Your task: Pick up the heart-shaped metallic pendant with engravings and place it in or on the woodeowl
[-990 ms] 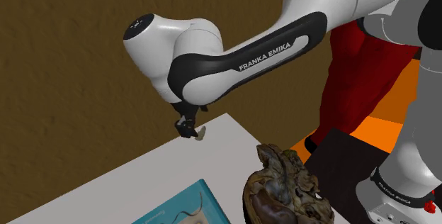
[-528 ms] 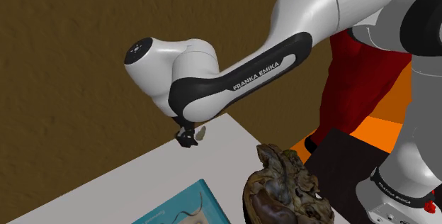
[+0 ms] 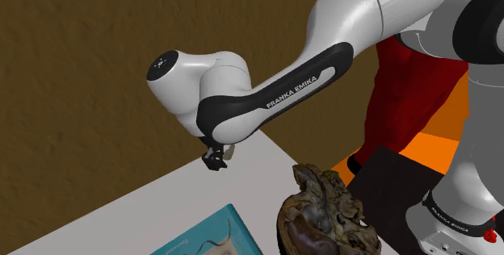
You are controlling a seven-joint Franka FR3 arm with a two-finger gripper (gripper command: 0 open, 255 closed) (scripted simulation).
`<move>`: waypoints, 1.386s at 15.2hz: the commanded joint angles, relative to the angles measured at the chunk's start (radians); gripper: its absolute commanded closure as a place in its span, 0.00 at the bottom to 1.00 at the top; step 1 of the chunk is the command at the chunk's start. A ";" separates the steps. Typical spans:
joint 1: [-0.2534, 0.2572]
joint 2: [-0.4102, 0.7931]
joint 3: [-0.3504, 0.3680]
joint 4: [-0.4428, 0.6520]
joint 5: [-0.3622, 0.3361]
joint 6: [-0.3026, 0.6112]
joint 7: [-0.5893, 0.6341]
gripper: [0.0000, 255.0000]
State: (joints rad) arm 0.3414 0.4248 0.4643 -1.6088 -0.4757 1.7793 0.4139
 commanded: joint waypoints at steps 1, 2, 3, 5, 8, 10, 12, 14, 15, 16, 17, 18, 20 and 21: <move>0.000 0.000 0.000 0.000 0.000 0.000 0.000 0.00; 0.000 0.000 0.000 0.000 0.000 0.000 0.000 1.00; 0.000 0.000 0.000 0.000 0.000 0.000 0.000 1.00; 0.000 0.000 0.000 0.000 0.000 0.000 0.000 1.00; 0.000 0.000 0.000 0.000 0.000 0.000 0.000 1.00; 0.000 0.000 0.000 0.000 0.000 0.000 0.000 1.00; 0.000 -0.004 0.001 0.007 0.003 -0.010 -0.004 1.00; 0.000 -0.012 0.003 0.023 0.008 -0.032 -0.012 1.00; 0.001 -0.015 0.004 0.032 0.010 -0.042 -0.017 1.00; 0.001 -0.019 0.005 0.040 0.013 -0.053 -0.021 1.00; 0.002 -0.022 0.006 0.049 0.015 -0.064 -0.025 1.00; 0.002 -0.025 0.007 0.058 0.017 -0.076 -0.029 1.00; 0.004 -0.030 0.008 0.078 0.021 -0.098 -0.037 1.00; 0.005 -0.032 0.009 0.088 0.022 -0.110 -0.041 1.00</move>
State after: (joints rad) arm 0.3440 0.3940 0.4722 -1.5334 -0.4551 1.6835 0.3770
